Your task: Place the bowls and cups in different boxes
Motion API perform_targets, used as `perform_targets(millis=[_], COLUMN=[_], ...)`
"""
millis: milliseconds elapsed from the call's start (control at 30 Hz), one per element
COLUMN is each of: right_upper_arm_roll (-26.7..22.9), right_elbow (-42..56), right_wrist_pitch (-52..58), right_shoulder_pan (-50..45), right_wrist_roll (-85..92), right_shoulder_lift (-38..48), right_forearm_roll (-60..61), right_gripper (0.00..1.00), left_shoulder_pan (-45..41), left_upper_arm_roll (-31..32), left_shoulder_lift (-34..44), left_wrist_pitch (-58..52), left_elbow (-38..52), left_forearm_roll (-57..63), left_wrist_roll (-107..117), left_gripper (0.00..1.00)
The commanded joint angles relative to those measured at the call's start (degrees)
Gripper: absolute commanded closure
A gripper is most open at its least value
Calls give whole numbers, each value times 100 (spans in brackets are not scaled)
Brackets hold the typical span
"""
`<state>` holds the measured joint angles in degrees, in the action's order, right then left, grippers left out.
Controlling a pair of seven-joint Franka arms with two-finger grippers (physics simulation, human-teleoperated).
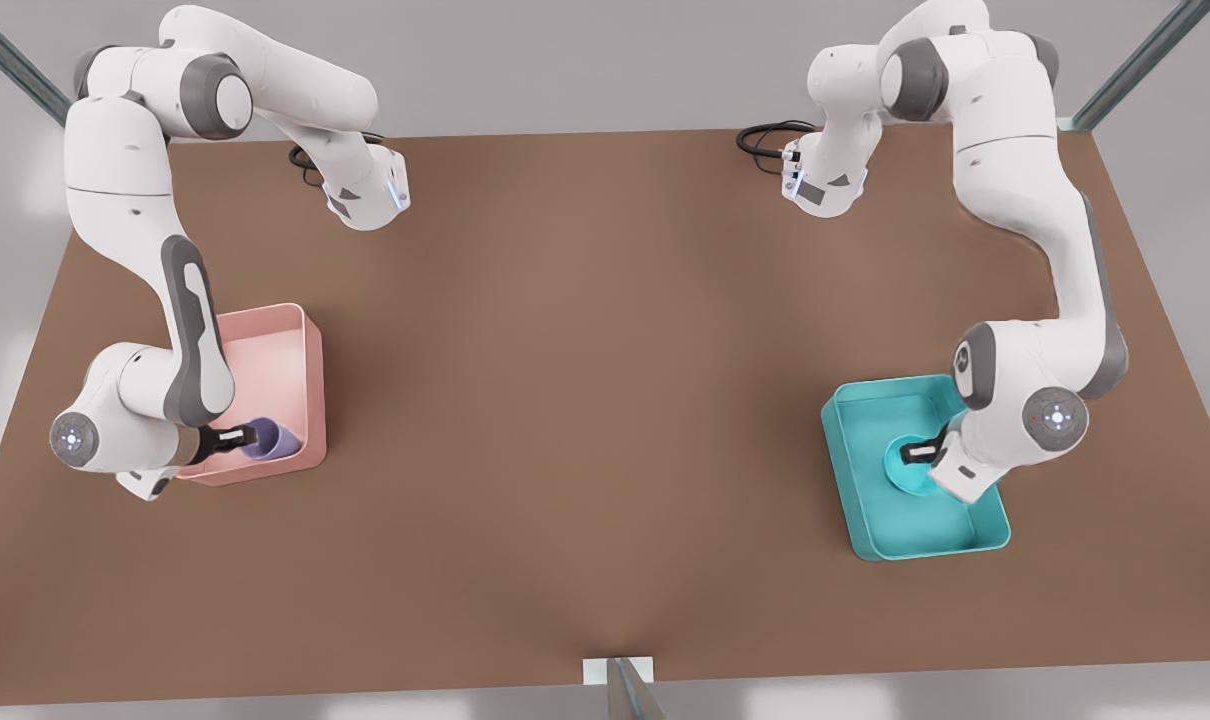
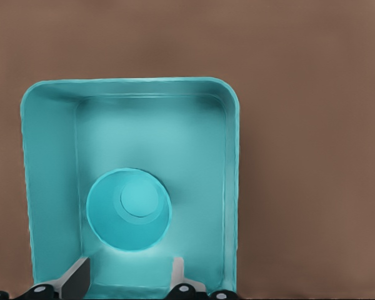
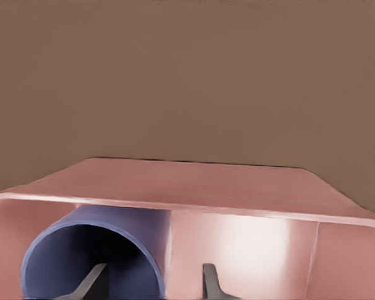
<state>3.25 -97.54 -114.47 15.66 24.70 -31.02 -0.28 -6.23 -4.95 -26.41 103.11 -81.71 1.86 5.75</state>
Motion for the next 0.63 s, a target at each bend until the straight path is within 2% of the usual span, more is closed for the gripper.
perform_targets(millis=[0,67,133,200,233,300,333,367,400,500,600], right_upper_arm_roll=[18,27,97,106,97,88,97,97,97,88,53], right_elbow=[77,113,104,191,472,1834,2318,2590,2697,1677,1616], right_wrist_pitch=[223,355,645,1461,1910,3536,4029,4310,4592,4065,4021], right_shoulder_pan=[-1,-10,-1,-10,-63,-528,-915,-959,-1082,-1197,-1223], right_wrist_roll=[1011,1019,1028,1011,871,-1984,-2540,-2549,-2575,-2742,-2751], right_shoulder_lift=[26,96,333,895,975,914,958,975,1361,2390,2390], right_forearm_roll=[133,160,160,151,151,-130,-623,-544,-605,-474,-333], right_gripper=[0,0,0,0,0,0,0,0,0,0,0], left_shoulder_pan=[-19,-27,-177,-159,-159,-177,-150,-159,-168,-150,-133], left_upper_arm_roll=[108,311,355,372,460,671,768,785,794,1067,1023], left_shoulder_lift=[680,1568,1428,1481,1481,1534,1534,1534,1534,1630,1639], left_wrist_pitch=[-1872,-2023,-2488,-2875,-2945,-3191,-3271,-3271,-3262,-3279,-3235], left_elbow=[-3,-293,50,85,76,85,76,76,76,85,94], left_forearm_roll=[192,184,210,227,219,236,236,236,245,597,535], left_wrist_roll=[-469,-478,-469,-487,-487,-478,-487,-487,-496,-469,-452], left_gripper=[0,0,0,0,0,0,0,0,0,0,0])
